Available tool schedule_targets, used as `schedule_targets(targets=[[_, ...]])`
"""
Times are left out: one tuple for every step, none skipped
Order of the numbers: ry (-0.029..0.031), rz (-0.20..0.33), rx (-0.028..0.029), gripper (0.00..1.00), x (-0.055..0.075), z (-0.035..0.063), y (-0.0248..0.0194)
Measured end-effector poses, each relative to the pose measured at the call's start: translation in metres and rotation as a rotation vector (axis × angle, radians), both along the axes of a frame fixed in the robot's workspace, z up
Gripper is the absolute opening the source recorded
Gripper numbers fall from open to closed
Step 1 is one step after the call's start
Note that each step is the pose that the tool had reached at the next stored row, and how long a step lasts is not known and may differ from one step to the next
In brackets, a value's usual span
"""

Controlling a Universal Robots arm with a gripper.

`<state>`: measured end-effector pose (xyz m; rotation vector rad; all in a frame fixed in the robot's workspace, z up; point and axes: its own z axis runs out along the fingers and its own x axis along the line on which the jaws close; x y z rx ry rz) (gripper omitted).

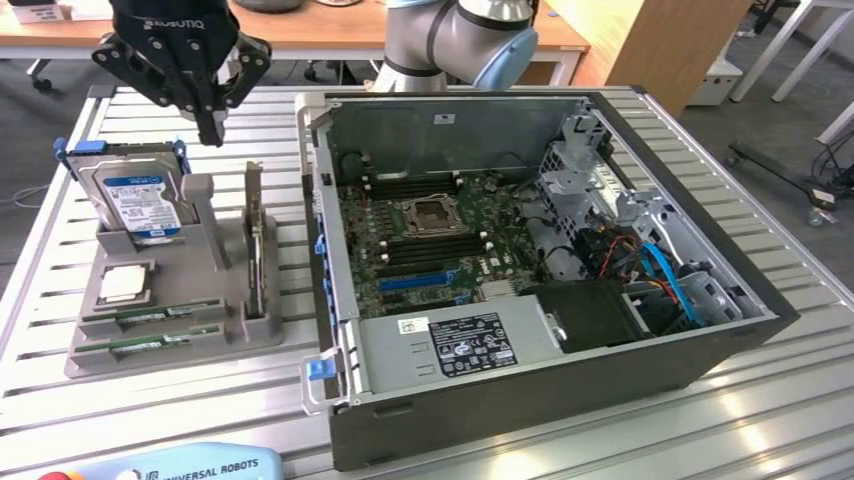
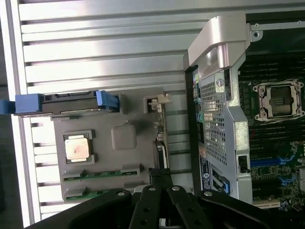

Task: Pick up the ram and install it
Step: 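Reach for the ram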

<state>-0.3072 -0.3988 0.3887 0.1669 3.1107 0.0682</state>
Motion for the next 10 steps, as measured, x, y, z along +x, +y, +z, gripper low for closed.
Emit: schedule_targets(targets=[[0.0, -0.001, 0.0, 0.1, -0.002, -0.0001, 0.0], [0.0001, -0.002, -0.0001, 0.1, -0.004, -0.0001, 0.0], [0.0, -0.003, 0.0, 0.1, -0.006, -0.0002, 0.0], [0.0, -0.004, 0.0, 0.1, -0.008, -0.0003, 0.0], [0.0, -0.006, 0.0, 0.1, -0.01, -0.0005, 0.0], [0.0, -0.007, 0.0, 0.1, -0.012, -0.0006, 0.0], [0.0, -0.008, 0.0, 0.1, -0.013, -0.0008, 0.0], [0.0, -0.009, 0.0, 0.1, -0.015, -0.001, 0.0], [0.0, -0.01, 0.0, 0.1, -0.017, -0.0011, 0.0], [0.0, -0.011, 0.0, 0.1, -0.019, -0.0014, 0.0001]])
